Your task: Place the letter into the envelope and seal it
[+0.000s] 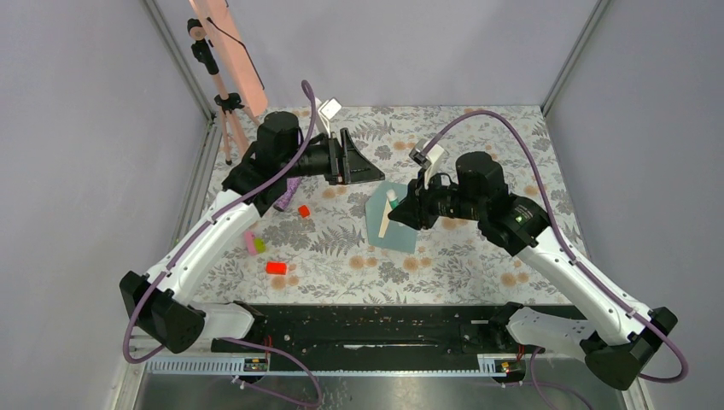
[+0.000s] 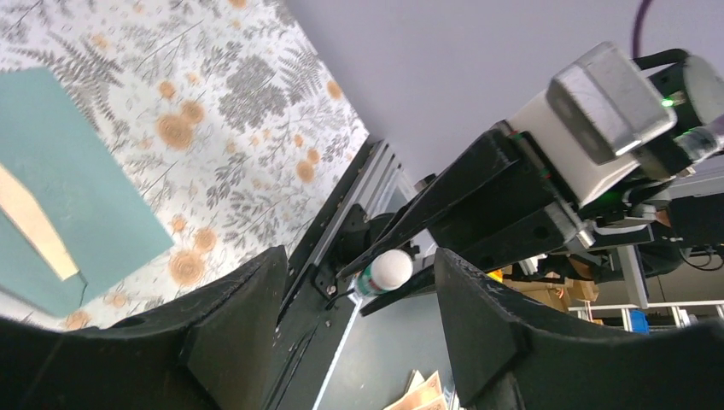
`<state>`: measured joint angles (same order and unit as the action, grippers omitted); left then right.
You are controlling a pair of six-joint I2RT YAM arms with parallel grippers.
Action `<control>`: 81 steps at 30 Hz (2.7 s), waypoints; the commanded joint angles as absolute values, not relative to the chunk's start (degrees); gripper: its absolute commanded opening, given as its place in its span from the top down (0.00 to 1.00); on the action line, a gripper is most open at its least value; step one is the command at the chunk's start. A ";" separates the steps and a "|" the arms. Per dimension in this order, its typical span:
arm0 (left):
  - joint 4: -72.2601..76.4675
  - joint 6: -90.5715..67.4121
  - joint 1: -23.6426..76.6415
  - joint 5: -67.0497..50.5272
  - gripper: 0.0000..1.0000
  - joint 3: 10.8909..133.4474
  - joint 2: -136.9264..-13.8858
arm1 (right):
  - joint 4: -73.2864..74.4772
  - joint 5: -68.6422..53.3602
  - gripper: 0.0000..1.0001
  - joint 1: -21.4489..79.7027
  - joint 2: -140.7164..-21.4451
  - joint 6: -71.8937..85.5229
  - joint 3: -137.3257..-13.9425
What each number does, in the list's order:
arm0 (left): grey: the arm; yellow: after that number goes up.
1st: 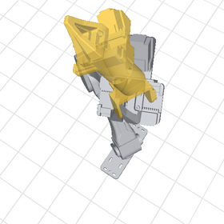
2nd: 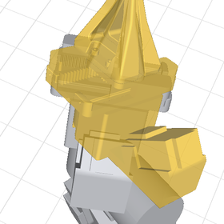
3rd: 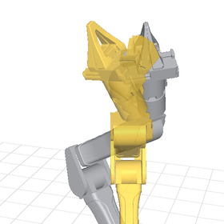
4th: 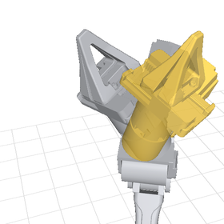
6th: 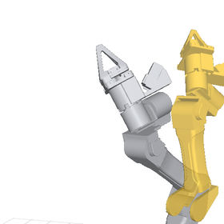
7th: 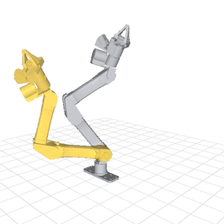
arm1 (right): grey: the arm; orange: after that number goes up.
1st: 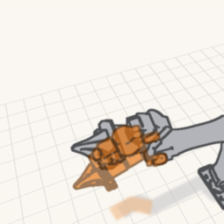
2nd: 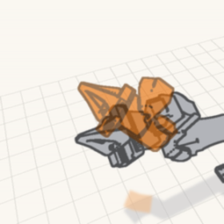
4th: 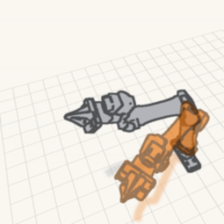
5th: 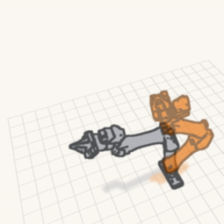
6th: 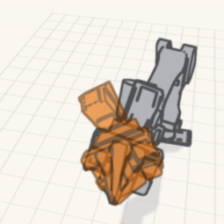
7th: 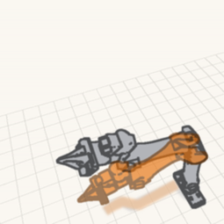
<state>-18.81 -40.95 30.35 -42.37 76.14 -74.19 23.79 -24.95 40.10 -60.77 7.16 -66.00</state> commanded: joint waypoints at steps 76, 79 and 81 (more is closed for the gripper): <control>83.67 -104.85 32.08 -51.04 0.65 60.48 -85.69 | -83.42 -45.53 1.00 30.88 -82.21 88.48 -57.79; 83.67 -105.02 32.06 -50.90 0.77 60.53 -85.92 | -83.41 -45.82 1.00 31.09 -82.33 88.42 -57.57; 83.63 -105.39 32.01 -50.78 0.80 60.48 -86.04 | -83.19 -46.13 1.00 31.23 -82.35 88.33 -57.50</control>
<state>78.63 -105.12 31.99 -53.58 57.80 -85.93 -80.29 -44.25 30.06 -82.15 88.75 -55.77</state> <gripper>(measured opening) 0.249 0.289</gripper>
